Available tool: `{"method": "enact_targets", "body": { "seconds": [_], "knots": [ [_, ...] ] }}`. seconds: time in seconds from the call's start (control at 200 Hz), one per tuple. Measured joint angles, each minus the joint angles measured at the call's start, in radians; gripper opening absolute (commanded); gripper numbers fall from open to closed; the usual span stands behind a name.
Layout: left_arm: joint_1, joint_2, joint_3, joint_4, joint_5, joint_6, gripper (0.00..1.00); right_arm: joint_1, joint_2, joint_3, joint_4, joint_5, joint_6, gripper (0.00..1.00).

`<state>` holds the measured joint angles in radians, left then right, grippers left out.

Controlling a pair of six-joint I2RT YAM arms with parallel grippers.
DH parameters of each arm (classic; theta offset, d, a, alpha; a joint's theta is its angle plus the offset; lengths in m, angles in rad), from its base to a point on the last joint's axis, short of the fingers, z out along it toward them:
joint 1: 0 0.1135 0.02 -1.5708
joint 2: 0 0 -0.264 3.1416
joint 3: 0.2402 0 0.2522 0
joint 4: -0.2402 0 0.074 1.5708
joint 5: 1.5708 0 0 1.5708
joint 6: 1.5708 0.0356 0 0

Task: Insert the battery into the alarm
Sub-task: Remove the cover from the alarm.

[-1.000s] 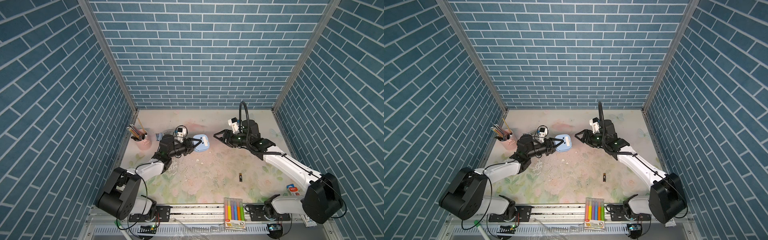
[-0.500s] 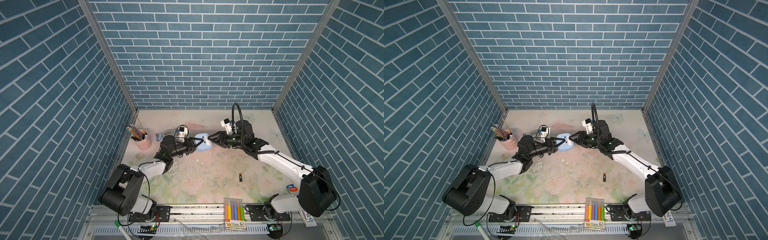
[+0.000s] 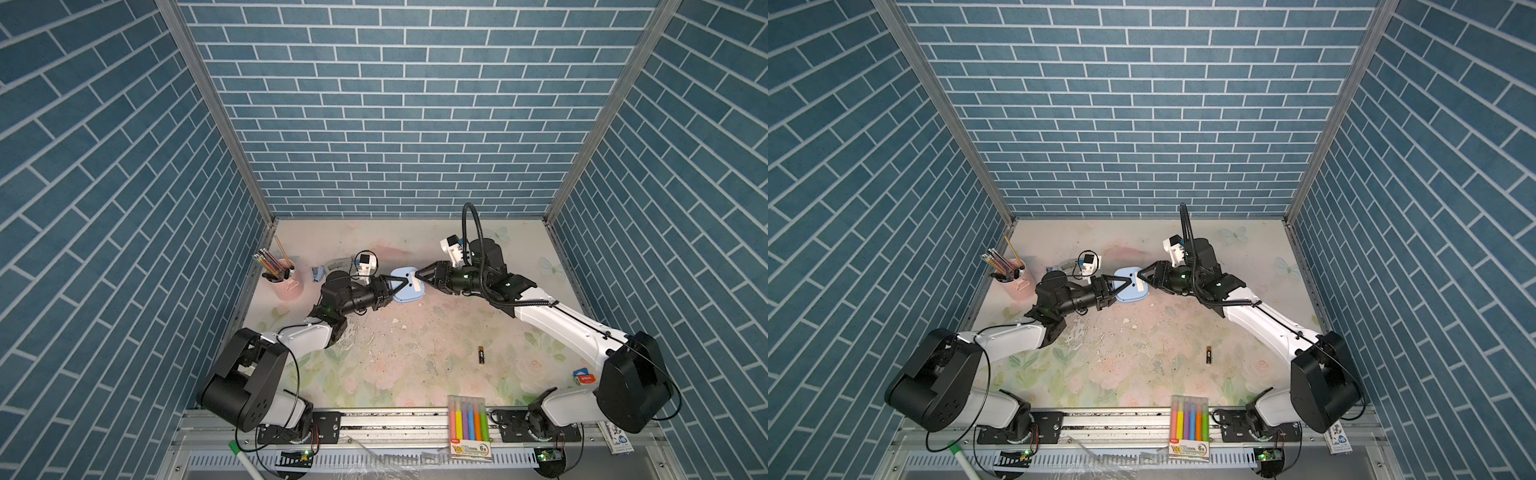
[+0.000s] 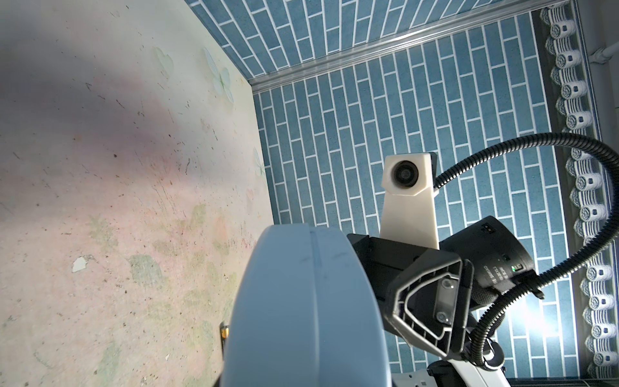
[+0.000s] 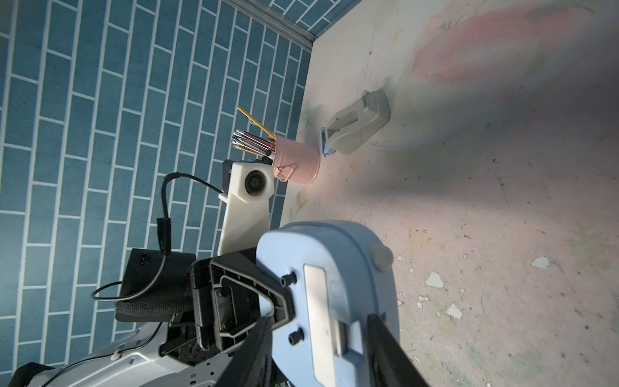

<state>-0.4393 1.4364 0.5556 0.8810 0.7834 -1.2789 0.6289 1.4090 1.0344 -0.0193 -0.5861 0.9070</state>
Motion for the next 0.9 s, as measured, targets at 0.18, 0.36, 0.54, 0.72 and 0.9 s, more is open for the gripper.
{"method": "enact_targets", "body": {
  "seconds": [0.18, 0.36, 0.54, 0.72, 0.9],
  "knots": [
    [0.000, 0.000, 0.000, -0.001, 0.001, 0.001, 0.00, 0.012, -0.002, 0.004, -0.023, 0.024, -0.021, 0.47],
    [-0.006, 0.000, 0.000, -0.008, 0.003, 0.010, 0.00, 0.021, -0.010, 0.018, -0.068, 0.056, -0.046, 0.47],
    [-0.009, 0.000, 0.000, -0.017, 0.004, 0.014, 0.00, 0.024, -0.029, 0.052, -0.097, 0.092, -0.071, 0.46],
    [-0.012, 0.000, 0.008, -0.032, 0.006, 0.015, 0.00, 0.027, -0.033, 0.058, -0.108, 0.093, -0.077, 0.45],
    [-0.012, 0.000, 0.013, -0.039, 0.006, 0.016, 0.00, 0.036, -0.032, 0.056, -0.108, 0.089, -0.076, 0.43]
  ]
}}
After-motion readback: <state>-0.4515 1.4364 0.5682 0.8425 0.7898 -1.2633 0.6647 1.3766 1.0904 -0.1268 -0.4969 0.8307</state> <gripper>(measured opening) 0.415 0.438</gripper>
